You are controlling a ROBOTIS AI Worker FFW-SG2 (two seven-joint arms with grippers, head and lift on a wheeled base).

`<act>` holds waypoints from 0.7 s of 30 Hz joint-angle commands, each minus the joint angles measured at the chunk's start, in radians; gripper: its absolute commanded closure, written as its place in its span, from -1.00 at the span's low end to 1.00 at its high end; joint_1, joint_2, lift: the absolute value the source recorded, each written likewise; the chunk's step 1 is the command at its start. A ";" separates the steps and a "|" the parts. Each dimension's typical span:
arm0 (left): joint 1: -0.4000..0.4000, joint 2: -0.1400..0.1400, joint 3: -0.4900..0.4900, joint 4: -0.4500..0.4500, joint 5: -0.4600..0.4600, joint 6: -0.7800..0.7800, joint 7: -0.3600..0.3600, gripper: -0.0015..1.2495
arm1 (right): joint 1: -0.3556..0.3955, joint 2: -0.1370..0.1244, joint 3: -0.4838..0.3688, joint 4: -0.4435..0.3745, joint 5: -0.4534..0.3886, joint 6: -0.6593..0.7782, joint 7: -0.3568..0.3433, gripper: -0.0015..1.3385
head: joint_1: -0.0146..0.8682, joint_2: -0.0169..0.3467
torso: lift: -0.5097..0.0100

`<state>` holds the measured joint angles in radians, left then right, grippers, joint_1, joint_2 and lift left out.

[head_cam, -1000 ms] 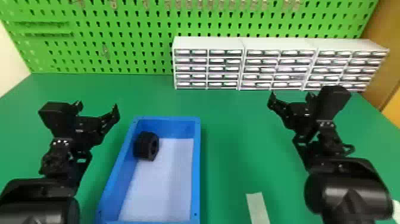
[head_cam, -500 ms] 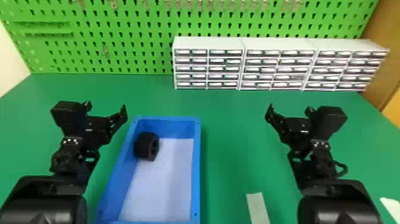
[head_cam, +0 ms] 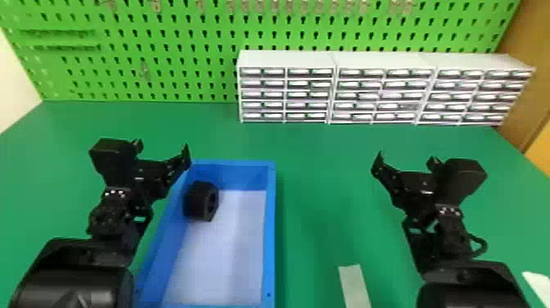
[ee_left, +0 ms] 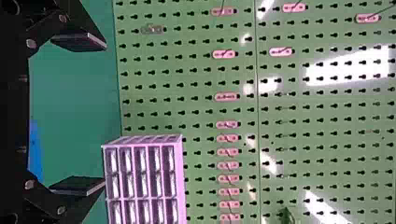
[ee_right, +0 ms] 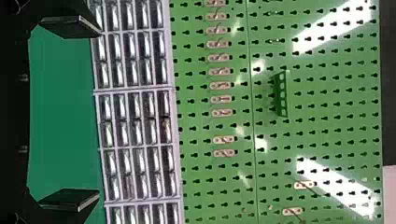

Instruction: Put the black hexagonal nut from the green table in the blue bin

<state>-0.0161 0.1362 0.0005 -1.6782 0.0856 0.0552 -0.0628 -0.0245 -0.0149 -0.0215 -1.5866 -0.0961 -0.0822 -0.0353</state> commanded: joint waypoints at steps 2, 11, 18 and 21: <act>-0.005 -0.001 -0.010 0.000 0.000 0.000 0.000 -0.60 | 0.000 -0.010 0.011 -0.012 0.001 0.025 0.000 -0.86 | 0.59 -0.62 | 0.59; -0.012 0.000 -0.011 0.012 0.002 0.005 0.000 -0.60 | 0.000 -0.010 0.014 -0.012 0.024 0.036 0.000 -0.86 | 0.59 -0.62 | 0.59; -0.012 0.000 -0.007 0.023 -0.003 0.006 0.000 -0.60 | 0.001 -0.013 0.008 -0.012 0.030 0.044 0.000 -0.86 | 0.59 -0.62 | 0.59; -0.012 0.000 -0.005 0.023 -0.003 0.006 -0.002 -0.60 | 0.000 -0.013 0.006 -0.013 0.035 0.047 0.000 -0.86 | 0.59 -0.62 | 0.59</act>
<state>-0.0273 0.1364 -0.0064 -1.6560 0.0831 0.0613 -0.0633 -0.0233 -0.0267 -0.0134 -1.5986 -0.0670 -0.0387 -0.0353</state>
